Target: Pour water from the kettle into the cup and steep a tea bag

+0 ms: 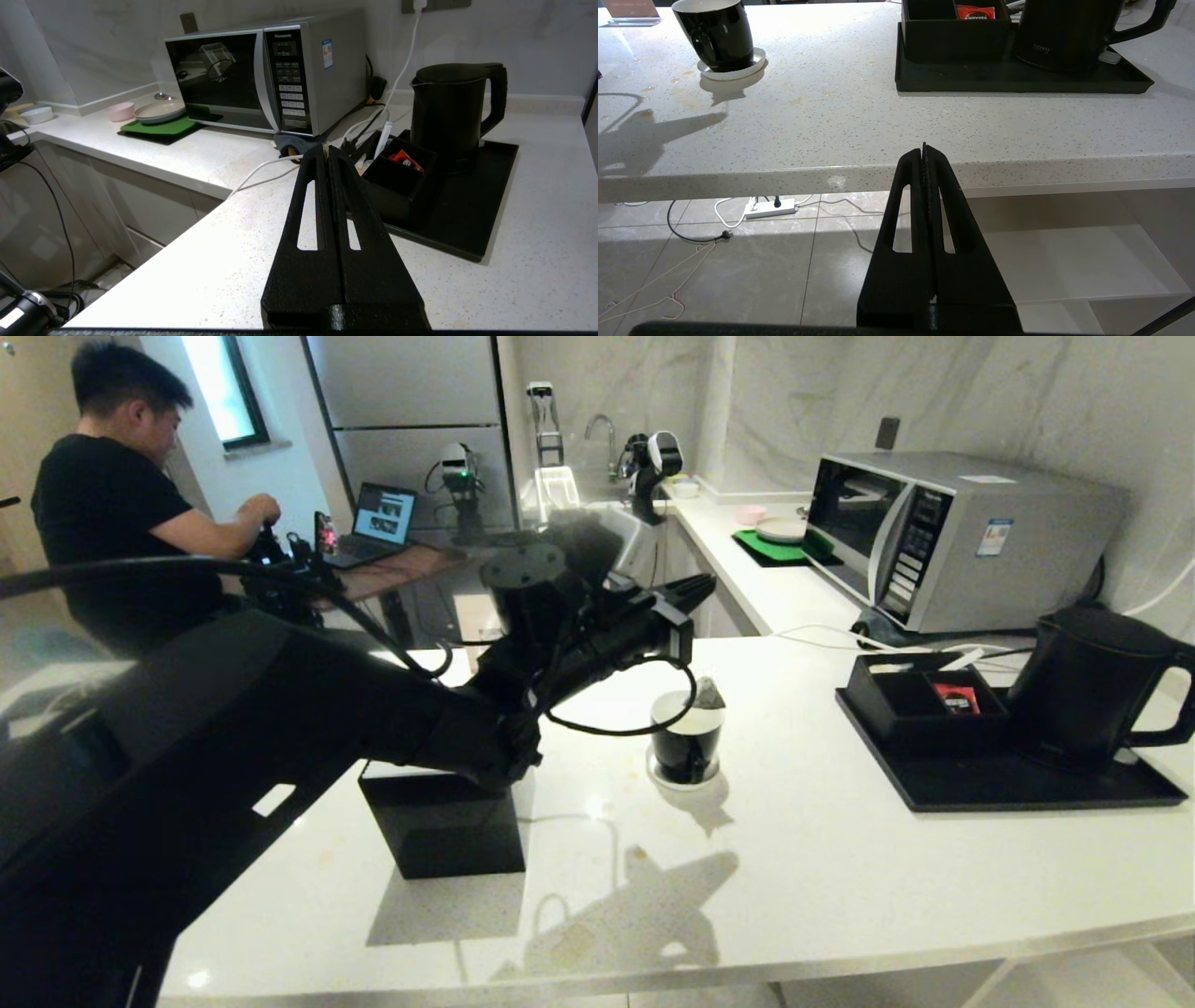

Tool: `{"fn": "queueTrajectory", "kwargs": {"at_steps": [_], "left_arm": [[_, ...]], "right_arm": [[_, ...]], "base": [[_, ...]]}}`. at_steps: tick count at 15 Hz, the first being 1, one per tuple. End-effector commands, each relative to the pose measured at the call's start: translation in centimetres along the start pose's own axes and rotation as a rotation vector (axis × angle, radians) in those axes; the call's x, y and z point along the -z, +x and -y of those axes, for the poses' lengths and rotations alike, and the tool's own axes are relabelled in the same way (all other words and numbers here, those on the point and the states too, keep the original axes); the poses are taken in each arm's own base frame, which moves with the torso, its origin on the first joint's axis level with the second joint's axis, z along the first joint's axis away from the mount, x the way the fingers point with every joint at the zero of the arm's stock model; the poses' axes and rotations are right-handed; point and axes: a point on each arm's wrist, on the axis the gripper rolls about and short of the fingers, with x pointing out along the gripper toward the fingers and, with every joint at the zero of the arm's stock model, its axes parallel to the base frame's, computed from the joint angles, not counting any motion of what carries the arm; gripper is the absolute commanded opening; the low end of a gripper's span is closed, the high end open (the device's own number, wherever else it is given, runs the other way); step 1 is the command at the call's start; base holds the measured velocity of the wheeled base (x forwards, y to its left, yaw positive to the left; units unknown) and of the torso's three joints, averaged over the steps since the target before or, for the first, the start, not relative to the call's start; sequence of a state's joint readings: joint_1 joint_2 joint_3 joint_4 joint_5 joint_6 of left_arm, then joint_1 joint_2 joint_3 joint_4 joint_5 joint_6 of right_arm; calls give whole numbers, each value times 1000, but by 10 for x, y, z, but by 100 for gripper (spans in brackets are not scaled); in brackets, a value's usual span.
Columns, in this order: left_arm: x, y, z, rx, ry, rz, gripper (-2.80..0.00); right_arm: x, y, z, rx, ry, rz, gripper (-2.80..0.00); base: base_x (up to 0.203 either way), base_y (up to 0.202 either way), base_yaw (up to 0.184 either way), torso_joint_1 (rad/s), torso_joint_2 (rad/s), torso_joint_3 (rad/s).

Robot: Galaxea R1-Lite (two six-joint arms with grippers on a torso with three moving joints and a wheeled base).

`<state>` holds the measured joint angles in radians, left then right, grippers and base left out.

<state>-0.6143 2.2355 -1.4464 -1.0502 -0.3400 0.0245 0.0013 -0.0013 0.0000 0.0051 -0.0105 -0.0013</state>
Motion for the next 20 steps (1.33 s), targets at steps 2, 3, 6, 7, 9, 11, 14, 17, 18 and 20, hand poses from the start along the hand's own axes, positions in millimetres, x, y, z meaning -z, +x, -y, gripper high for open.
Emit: {"fn": "queueTrajectory", "kwargs": {"at_steps": [2,3,6,7,9,11,14,17,18,20], "left_arm": [[2,0,0,1,1,1,-280],[3,0,0,1,-1,-2,-280],[7,-1,0,2,-3,-10,-280],[9,0,0,2,-3,-13,-280],[12,0,1,2,-5,-17,-280],[13,0,1,2,-5,-19,-280],[16,-2,1,1,-8,-31,-280],[21,-5,3,1,-13,-49,-280],[22,-6,2,0,-14,-52,-280],[22,-6,2,0,-14,-52,-280]], "right_arm": [[0,0,0,0,0,-1,-280],[0,0,0,0,0,-2,-280],[0,0,0,0,0,-1,-280],[0,0,0,0,0,-1,-280],[0,0,0,0,0,-1,-280],[0,0,0,0,0,-2,-280],[0,0,0,0,0,-1,-280],[0,0,0,0,0,-2,-280],[0,0,0,0,0,-1,-280],[0,0,0,0,0,-1,-280]], "base": [[0,0,0,0,0,0],[0,0,0,0,0,0],[0,0,0,0,0,0],[0,0,0,0,0,0],[0,0,0,0,0,0],[0,0,0,0,0,0],[0,0,0,0,0,0],[0,0,0,0,0,0],[0,0,0,0,0,0],[0,0,0,0,0,0]]}}
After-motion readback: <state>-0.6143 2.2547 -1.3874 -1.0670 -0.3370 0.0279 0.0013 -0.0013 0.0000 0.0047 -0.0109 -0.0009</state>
